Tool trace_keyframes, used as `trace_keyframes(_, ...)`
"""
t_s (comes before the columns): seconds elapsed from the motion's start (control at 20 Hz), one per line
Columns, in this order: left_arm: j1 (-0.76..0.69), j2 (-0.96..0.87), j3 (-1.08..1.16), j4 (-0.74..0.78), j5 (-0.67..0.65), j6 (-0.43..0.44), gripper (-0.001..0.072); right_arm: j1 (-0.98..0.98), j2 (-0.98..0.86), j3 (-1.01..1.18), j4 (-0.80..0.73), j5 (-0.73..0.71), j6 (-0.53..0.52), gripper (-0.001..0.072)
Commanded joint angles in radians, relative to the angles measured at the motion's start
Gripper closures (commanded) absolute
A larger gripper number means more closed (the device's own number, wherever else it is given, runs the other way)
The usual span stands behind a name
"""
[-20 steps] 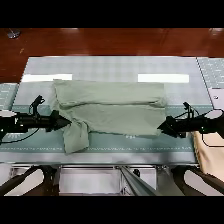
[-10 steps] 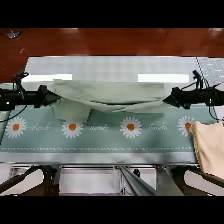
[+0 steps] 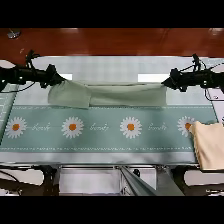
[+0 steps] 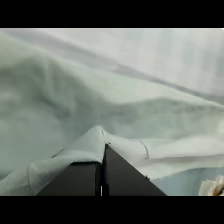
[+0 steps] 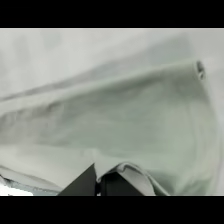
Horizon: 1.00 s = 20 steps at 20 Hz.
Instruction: Fold the shirts.
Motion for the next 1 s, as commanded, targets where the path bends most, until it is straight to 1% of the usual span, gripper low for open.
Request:
trace_keyframes(0.0, -0.025, -0.139, 0.165, 0.047, -0.032, -0.070, 0.0683, 0.006, -0.098, 0.081, 0.008, -0.012, 0.023, 0.0696)
trace_keyframes(0.2, -0.022, -0.204, 0.245, 0.050, -0.029, -0.089, 0.0683, 0.018, -0.165, 0.104, 0.009, -0.018, 0.023, 0.0696)
trace_keyframes(0.35, -0.023, -0.227, 0.264, 0.050, -0.018, -0.093, 0.0683, 0.018, -0.175, 0.104, 0.008, -0.038, 0.023, 0.0697)
trace_keyframes(0.45, -0.023, -0.244, 0.264, 0.048, -0.039, -0.093, 0.0675, 0.018, -0.175, 0.104, 0.013, -0.039, 0.024, 0.0691)
trace_keyframes(0.5, -0.022, -0.245, 0.266, 0.047, -0.058, -0.093, 0.0478, 0.014, -0.175, 0.105, 0.029, -0.034, 0.023, 0.0498)
trace_keyframes(0.55, -0.014, -0.244, 0.280, 0.050, -0.098, -0.092, 0.0025, -0.001, -0.175, 0.117, 0.058, -0.001, 0.008, 0.0109)
trace_keyframes(0.6, 0.007, -0.244, 0.316, 0.061, -0.163, -0.088, 0.0004, -0.026, -0.174, 0.144, 0.074, 0.055, -0.019, 0.0090)
trace_keyframes(0.65, 0.037, -0.243, 0.364, 0.096, -0.237, -0.092, 0.0004, -0.059, -0.174, 0.177, 0.075, 0.126, -0.035, 0.0090)
trace_keyframes(0.7, 0.076, -0.241, 0.414, 0.167, -0.327, -0.130, 0.0005, -0.101, -0.170, 0.205, 0.047, 0.201, -0.062, 0.0090)
trace_keyframes(0.75, 0.113, -0.229, 0.441, 0.266, -0.406, -0.181, 0.0005, -0.145, -0.161, 0.210, -0.010, 0.255, -0.049, 0.0090)
trace_keyframes(0.8, 0.145, -0.204, 0.435, 0.345, -0.447, -0.189, 0.0005, -0.173, -0.156, 0.207, -0.084, 0.294, -0.019, 0.0090)
trace_keyframes(0.85, 0.171, -0.166, 0.405, 0.406, -0.450, -0.189, 0.0006, -0.186, -0.153, 0.186, -0.158, 0.311, 0.026, 0.0090)
trace_keyframes(0.9, 0.188, -0.123, 0.360, 0.426, -0.420, -0.179, 0.0005, -0.185, -0.153, 0.156, -0.198, 0.306, 0.052, 0.0091)
trace_keyframes(0.95, 0.193, -0.064, 0.291, 0.413, -0.356, -0.148, 0.0005, -0.172, -0.154, 0.117, -0.206, 0.279, 0.063, 0.0090)
